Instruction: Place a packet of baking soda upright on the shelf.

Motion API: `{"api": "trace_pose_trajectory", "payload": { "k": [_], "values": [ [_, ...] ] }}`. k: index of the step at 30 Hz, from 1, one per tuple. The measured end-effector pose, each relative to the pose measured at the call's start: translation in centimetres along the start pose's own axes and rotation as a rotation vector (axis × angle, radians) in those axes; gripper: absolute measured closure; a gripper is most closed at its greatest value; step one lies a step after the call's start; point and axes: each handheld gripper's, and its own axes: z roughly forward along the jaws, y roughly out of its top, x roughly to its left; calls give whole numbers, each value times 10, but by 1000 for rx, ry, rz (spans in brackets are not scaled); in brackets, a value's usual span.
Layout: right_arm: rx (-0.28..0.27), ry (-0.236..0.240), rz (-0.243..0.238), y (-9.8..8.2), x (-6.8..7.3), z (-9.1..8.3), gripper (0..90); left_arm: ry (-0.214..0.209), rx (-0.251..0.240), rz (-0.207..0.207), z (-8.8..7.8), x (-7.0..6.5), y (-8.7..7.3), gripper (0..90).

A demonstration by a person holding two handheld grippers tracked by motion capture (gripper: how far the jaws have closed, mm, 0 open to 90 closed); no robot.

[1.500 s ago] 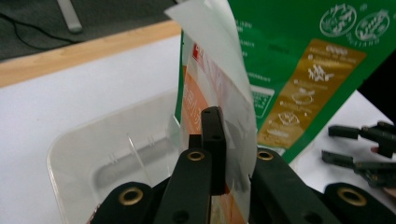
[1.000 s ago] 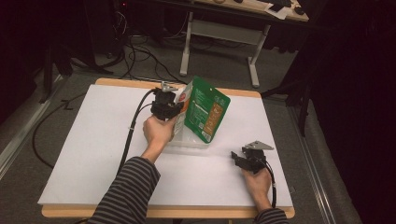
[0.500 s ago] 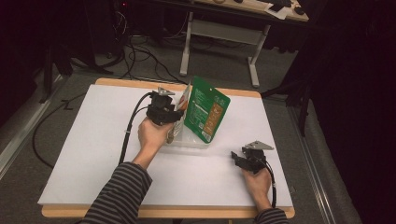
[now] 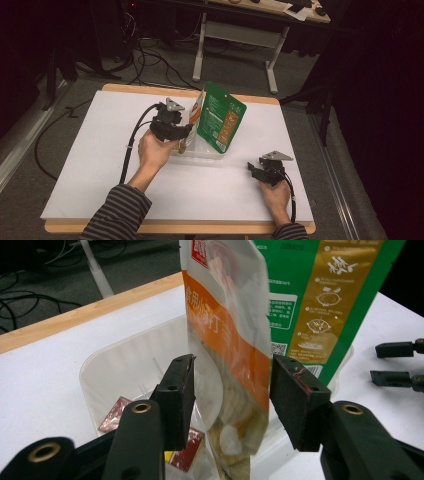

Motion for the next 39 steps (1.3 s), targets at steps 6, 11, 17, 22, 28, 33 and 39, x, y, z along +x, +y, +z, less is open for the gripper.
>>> {"api": "trace_pose_trajectory", "payload": {
  "k": [6,11,17,22,28,33,39],
  "values": [
    [1,0,-1,0,0,0,443,-19,3,-18,-12,4,-7,566],
    [1,1,-1,0,0,0,443,-46,4,-28,-24,4,-11,585],
    [1,1,0,0,0,0,443,-48,23,-30,-32,9,-24,606],
    [1,0,-1,0,0,0,443,-52,43,-53,-35,15,-33,618],
    [1,0,-1,0,0,0,442,-44,67,-62,-36,23,-47,631],
    [1,-1,-1,0,0,0,442,-20,96,-44,-29,28,-63,629],
    [1,-1,-1,0,0,0,442,8,117,-56,-17,35,-74,641]
  ]
}}
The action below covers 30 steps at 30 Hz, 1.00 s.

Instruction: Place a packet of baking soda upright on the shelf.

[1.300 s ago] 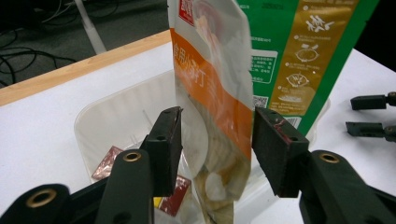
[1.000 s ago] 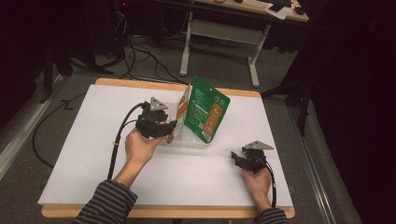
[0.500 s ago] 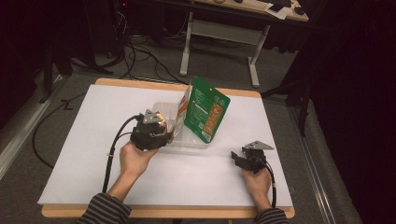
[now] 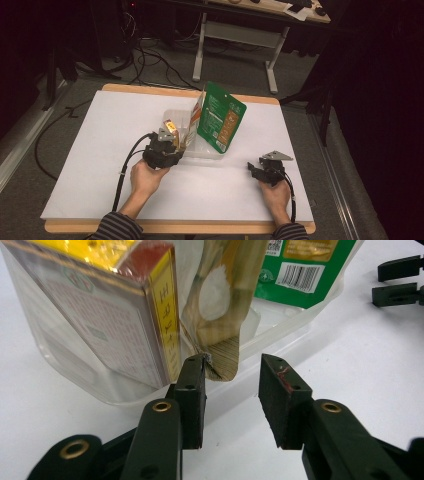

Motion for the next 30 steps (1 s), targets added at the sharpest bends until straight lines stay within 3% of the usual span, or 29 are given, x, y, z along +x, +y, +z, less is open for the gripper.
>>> {"api": "trace_pose_trajectory", "payload": {
  "k": [8,14,17,18,19,20,21,22,24,26,30],
  "values": [
    [0,0,0,0,0,0,442,25,-5,-24,17,4,0,667],
    [0,0,0,0,0,0,442,19,-13,-52,24,2,2,696],
    [1,1,-1,0,0,0,441,15,-14,-57,25,0,3,756],
    [1,1,1,0,0,0,442,20,-27,-27,24,0,3,819],
    [1,0,0,0,0,0,441,11,-33,-31,24,0,4,891],
    [0,0,0,0,0,0,441,4,-30,-57,25,0,6,900],
    [0,0,0,0,0,0,441,16,-81,-91,29,-2,7,900],
    [0,1,1,0,0,0,441,23,-89,-85,30,-3,6,900],
    [0,1,0,0,0,0,442,9,-27,-45,27,-2,5,900],
    [1,2,1,0,0,0,442,-7,-27,-43,24,-4,4,900],
    [1,2,1,0,0,0,441,3,-15,-18,21,-7,-1,720]
  ]
}}
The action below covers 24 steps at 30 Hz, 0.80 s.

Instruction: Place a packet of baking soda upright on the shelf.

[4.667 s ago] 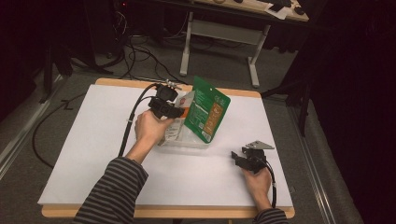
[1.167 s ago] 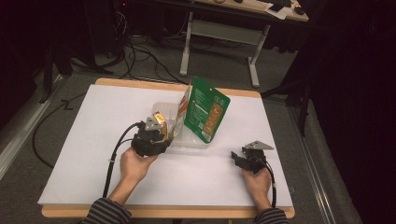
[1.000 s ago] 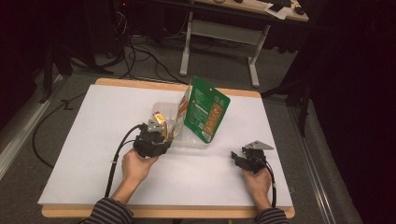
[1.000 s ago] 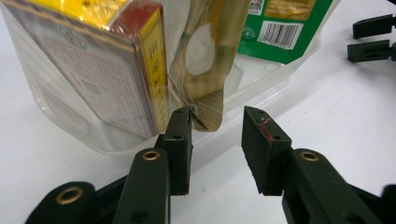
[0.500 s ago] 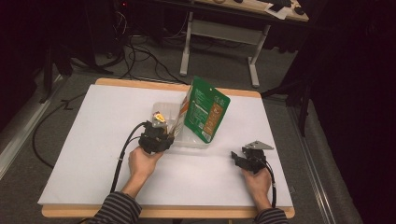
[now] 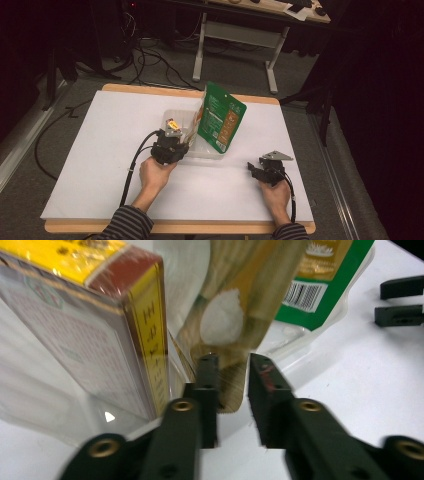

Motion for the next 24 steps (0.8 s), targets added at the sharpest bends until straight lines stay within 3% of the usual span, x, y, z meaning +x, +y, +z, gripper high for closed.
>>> {"api": "trace_pose_trajectory", "payload": {
  "k": [3,6,16,24],
  "values": [
    [0,0,0,0,0,0,442,32,14,11,6,3,-5,654],
    [-1,0,-3,0,0,0,442,28,6,-16,10,4,-4,647],
    [0,-1,0,0,0,0,441,41,1,-20,17,5,1,739],
    [0,-2,-1,0,0,0,442,35,10,-59,22,9,6,790]
  ]
}}
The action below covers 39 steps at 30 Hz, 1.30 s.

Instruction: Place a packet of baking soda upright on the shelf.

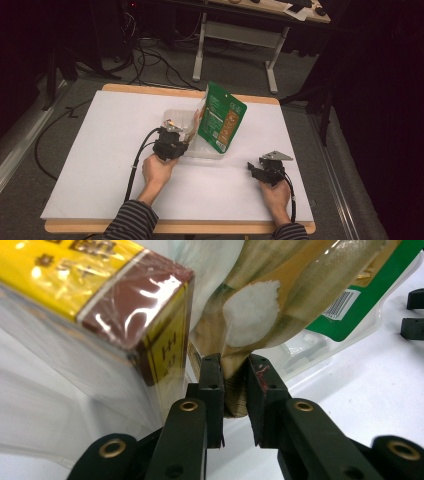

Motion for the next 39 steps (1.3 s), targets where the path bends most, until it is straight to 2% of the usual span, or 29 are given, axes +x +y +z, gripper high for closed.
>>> {"api": "trace_pose_trajectory", "payload": {
  "k": [7,11,17,20,23,26,27,28,34,37,39],
  "values": [
    [-1,0,1,0,0,0,441,8,3,-14,4,0,2,804],
    [-1,-1,0,0,0,0,442,18,9,6,6,-1,2,809],
    [-1,-1,0,0,0,0,442,21,3,2,8,0,2,817],
    [-1,-1,1,0,0,0,442,32,-1,32,10,-2,1,822],
    [-1,0,1,0,0,0,441,28,8,9,11,0,3,826],
    [-1,-1,1,0,0,0,442,31,10,5,12,0,3,830],
    [-1,0,1,0,0,0,442,375,-101,-654,21,-42,3,831],
    [-1,0,1,0,0,0,442,326,-82,-500,18,-34,-1,833],
    [-1,-1,1,0,0,0,442,360,-88,-477,22,-36,-2,838],
    [0,1,0,0,0,0,442,399,-93,-419,28,-42,-8,842],
    [0,0,0,0,0,0,441,416,-86,-418,31,-45,-7,843]
  ]
}}
